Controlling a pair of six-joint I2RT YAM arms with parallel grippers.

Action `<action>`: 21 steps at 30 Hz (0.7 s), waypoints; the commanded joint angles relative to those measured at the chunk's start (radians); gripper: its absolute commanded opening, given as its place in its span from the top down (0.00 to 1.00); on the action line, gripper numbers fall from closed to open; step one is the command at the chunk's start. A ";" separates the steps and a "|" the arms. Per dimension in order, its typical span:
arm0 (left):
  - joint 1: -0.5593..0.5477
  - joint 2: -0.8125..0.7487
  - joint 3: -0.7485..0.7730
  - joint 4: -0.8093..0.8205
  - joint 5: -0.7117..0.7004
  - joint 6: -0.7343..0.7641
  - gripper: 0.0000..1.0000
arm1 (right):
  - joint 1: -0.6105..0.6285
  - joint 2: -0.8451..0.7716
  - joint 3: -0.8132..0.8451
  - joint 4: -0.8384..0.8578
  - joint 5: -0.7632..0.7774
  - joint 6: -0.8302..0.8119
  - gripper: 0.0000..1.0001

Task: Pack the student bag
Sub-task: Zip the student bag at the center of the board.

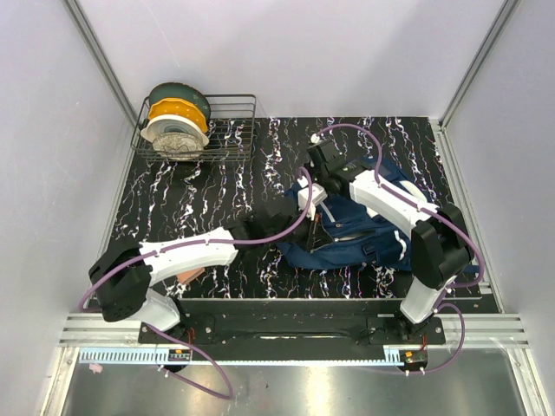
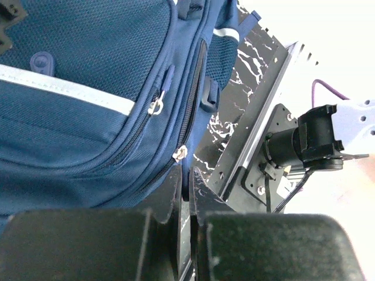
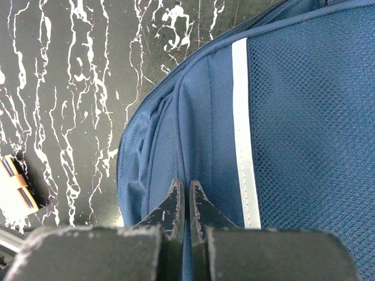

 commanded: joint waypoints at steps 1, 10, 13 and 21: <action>-0.064 0.003 0.047 0.306 0.080 -0.053 1.00 | -0.034 0.005 0.021 0.197 -0.107 -0.002 1.00; -0.109 0.168 0.275 0.327 0.268 -0.044 1.00 | -0.063 0.007 0.000 0.208 -0.236 -0.026 1.00; -0.121 0.200 0.303 0.333 0.240 -0.050 1.00 | -0.061 0.005 -0.002 0.216 -0.235 -0.022 1.00; -0.167 0.141 0.133 0.559 0.053 -0.031 1.00 | -0.083 0.017 0.015 0.214 -0.250 -0.001 1.00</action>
